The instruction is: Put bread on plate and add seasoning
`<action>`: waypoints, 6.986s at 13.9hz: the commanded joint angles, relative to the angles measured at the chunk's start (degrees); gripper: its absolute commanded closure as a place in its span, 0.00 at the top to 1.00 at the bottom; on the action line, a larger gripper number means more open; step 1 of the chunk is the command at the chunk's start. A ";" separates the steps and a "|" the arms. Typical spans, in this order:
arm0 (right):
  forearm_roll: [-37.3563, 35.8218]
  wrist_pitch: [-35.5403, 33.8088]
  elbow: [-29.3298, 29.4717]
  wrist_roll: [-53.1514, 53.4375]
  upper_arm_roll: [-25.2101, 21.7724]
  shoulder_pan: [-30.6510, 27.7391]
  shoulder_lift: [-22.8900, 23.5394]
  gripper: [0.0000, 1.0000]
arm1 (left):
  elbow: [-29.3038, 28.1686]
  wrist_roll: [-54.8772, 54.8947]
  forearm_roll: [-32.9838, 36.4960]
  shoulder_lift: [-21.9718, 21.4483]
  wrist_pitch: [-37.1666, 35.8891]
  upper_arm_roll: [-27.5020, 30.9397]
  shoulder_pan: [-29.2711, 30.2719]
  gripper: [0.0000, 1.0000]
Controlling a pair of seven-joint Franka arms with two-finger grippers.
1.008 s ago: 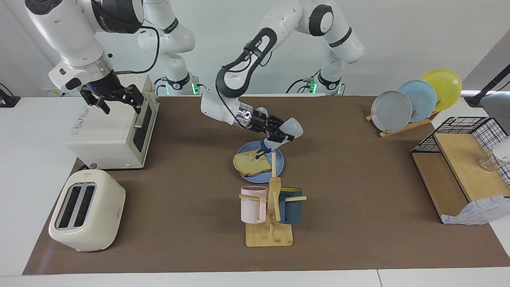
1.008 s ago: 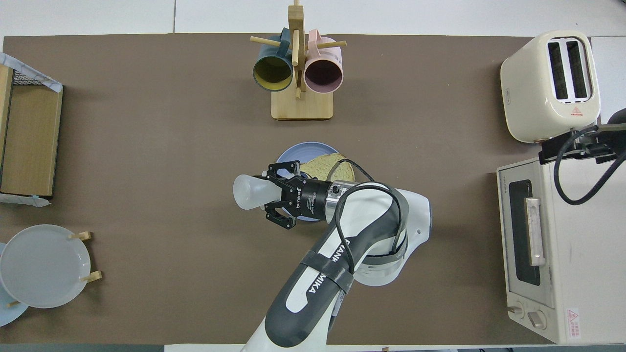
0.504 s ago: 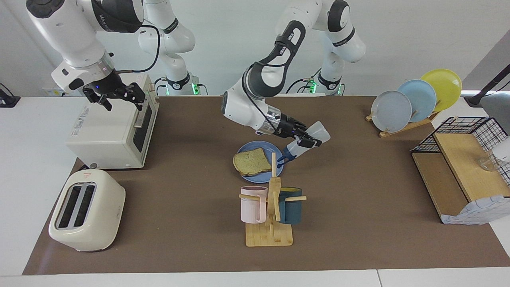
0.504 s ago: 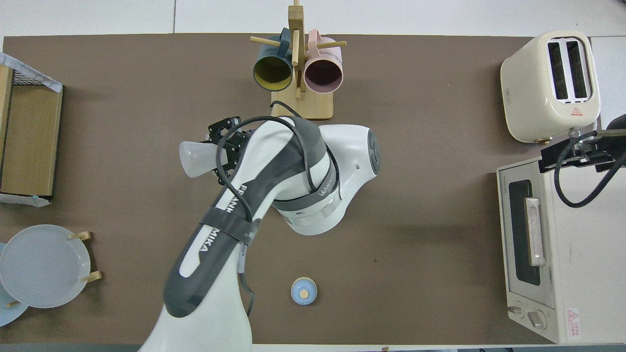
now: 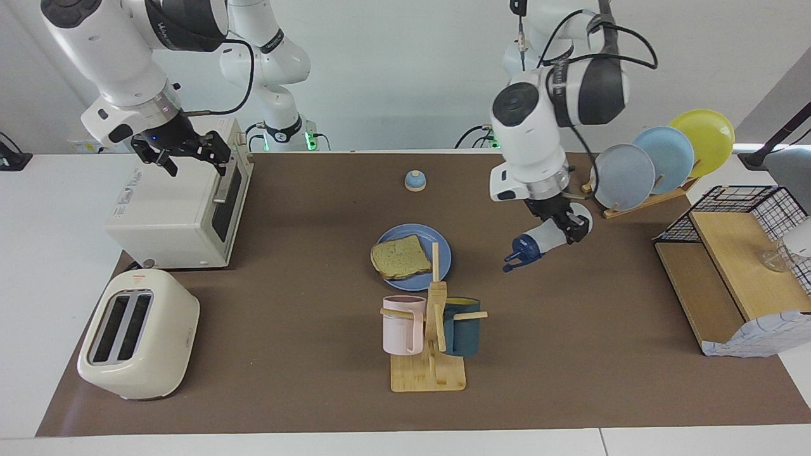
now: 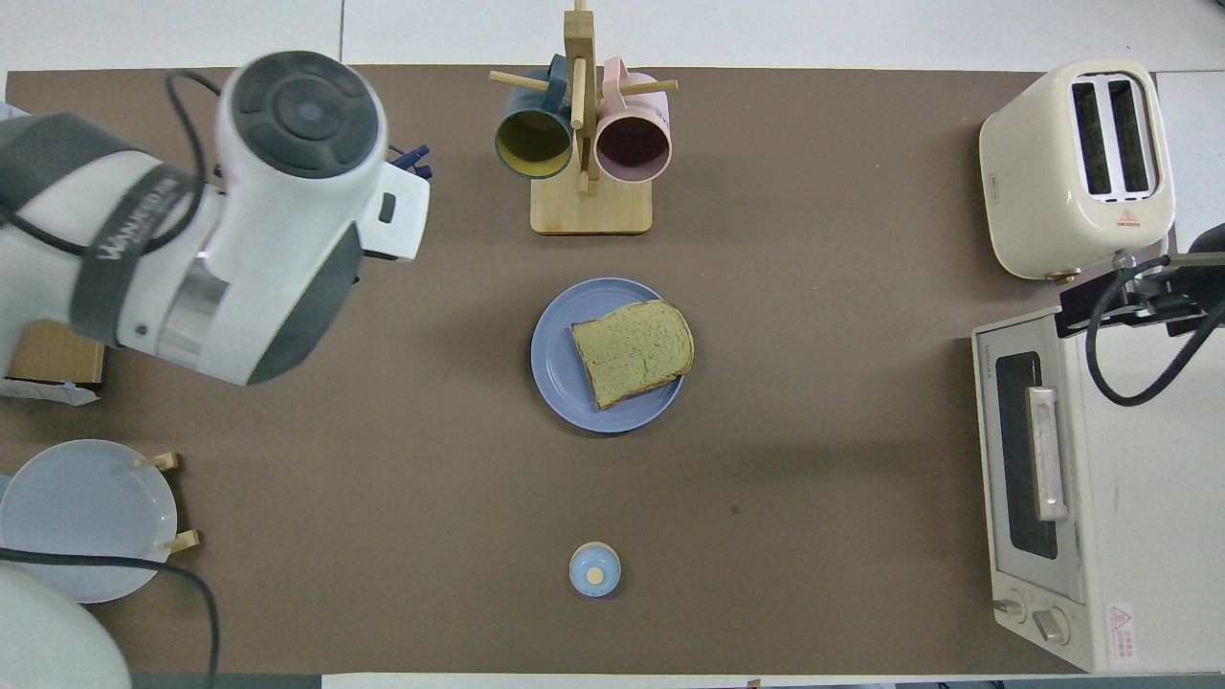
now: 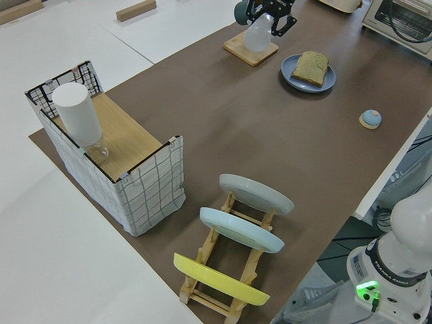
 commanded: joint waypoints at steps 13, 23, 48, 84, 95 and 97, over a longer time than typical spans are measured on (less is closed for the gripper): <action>1.00 -0.75 0.34 -1.50 0.33 -0.57 -0.27 1.00 | -40.07 -41.35 -11.49 -0.83 91.21 -1.01 4.52 0.00; 1.08 -0.66 0.34 -1.50 0.33 -0.48 -0.27 1.00 | -26.81 -44.43 -11.93 18.78 99.95 -1.18 5.75 0.00; 1.17 -0.84 0.34 -1.68 0.42 -0.30 -0.27 1.00 | -29.42 -44.70 -4.02 19.50 99.95 -4.35 12.61 1.00; 1.17 -1.27 0.34 -1.59 0.59 -0.39 -0.45 1.00 | -3.61 -19.90 -18.25 -16.29 -8.85 -21.47 40.72 1.00; 1.17 -1.27 0.25 -1.50 0.59 -0.30 -0.45 1.00 | -7.38 -21.58 -18.43 -17.86 -9.03 -21.22 40.03 1.00; 1.17 -1.19 0.25 -1.50 0.59 -0.30 -0.45 1.00 | -6.76 -22.28 -18.17 -17.77 -10.00 -20.87 38.98 1.00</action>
